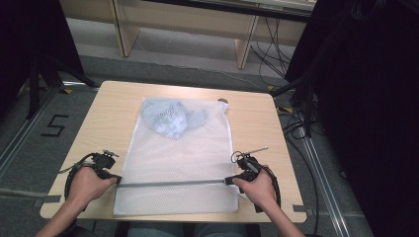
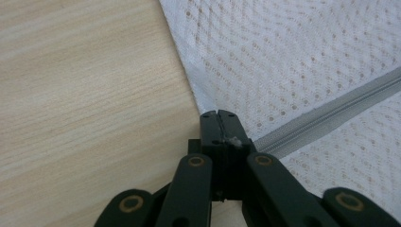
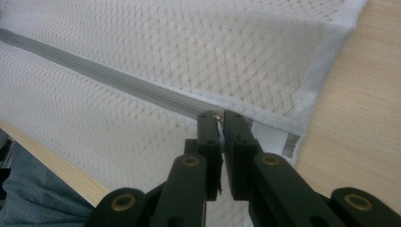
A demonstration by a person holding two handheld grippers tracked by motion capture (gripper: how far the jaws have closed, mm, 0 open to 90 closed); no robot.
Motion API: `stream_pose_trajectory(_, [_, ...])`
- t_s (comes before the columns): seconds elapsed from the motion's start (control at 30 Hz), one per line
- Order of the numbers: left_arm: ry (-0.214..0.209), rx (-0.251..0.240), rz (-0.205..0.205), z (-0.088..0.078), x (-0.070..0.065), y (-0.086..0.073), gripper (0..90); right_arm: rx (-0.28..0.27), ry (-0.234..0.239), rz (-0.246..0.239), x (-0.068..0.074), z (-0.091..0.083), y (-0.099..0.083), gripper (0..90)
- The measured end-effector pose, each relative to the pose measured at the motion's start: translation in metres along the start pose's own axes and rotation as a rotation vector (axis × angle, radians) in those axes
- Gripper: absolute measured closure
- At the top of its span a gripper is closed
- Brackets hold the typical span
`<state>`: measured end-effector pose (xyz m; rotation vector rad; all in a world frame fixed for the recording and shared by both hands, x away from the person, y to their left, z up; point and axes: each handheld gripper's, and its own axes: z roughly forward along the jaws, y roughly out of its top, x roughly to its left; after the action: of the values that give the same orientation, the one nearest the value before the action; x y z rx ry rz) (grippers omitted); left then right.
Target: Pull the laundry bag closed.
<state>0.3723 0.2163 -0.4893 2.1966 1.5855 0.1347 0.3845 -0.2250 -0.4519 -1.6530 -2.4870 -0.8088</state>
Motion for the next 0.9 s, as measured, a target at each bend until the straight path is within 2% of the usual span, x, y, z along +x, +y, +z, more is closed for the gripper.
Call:
stream_pose_trajectory(0.4, [-0.002,-0.002,-0.003,0.000,0.000,0.000,90.0,0.004,-0.010,0.007,-0.006,-0.001,-0.003,87.0])
stream_pose_trajectory(0.53, [0.000,-0.001,-0.001,0.000,0.000,0.000,90.0,0.006,-0.005,0.027,-0.007,-0.002,-0.004,86.9])
stream_pose_trajectory(0.57, [0.000,-0.001,0.001,0.000,0.000,0.000,90.0,0.006,-0.013,0.012,-0.009,-0.002,-0.005,86.9])
stream_pose_trajectory(0.67, [-0.001,-0.003,-0.003,0.000,0.000,0.000,90.0,0.007,-0.010,0.026,-0.010,-0.003,-0.005,87.0])
stream_pose_trajectory(0.8, [-0.001,-0.002,-0.002,0.000,0.000,0.000,90.0,0.007,-0.009,0.018,-0.013,-0.003,-0.006,86.9])
stream_pose_trajectory(0.9, [-0.003,-0.004,-0.005,0.000,0.000,0.000,90.0,0.010,-0.029,0.027,-0.013,-0.003,-0.006,87.0])
